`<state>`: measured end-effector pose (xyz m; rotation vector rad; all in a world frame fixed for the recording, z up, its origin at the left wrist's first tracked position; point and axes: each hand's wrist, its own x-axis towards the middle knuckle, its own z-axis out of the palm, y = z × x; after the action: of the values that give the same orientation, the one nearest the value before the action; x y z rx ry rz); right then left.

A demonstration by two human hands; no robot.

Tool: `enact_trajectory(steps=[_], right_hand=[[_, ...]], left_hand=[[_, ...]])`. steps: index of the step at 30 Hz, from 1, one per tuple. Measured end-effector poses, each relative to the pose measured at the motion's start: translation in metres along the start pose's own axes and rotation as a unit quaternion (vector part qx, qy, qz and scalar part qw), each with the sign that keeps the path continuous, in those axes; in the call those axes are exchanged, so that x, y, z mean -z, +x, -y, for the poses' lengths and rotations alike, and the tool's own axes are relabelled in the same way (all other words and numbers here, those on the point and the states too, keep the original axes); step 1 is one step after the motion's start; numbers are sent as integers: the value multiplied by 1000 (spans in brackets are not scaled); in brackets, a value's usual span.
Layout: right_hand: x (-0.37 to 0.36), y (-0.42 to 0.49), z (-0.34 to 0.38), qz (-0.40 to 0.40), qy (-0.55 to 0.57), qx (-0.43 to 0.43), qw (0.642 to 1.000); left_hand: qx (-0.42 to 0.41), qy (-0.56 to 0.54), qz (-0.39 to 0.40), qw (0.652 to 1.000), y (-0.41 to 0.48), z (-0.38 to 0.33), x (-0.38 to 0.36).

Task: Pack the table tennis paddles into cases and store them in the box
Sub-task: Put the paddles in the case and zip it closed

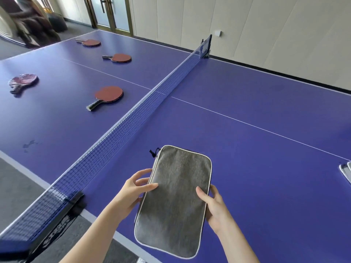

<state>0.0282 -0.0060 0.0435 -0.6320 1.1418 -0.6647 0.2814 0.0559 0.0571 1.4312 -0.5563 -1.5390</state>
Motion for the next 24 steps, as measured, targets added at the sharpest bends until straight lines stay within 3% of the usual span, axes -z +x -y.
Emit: enact_trajectory(steps=[9,18,24], right_hand=[[-130,70,-44,-45,4,-42,998],[-165,101,-79,-117,-50,-79,989],[-173,110,-89,-161,-110,-51,979]], left_hand=[[66,32,-72,995,56,-23,133],[123,49,-98,986,87,-11,159],[133,71,-105,983,99,-10,166]])
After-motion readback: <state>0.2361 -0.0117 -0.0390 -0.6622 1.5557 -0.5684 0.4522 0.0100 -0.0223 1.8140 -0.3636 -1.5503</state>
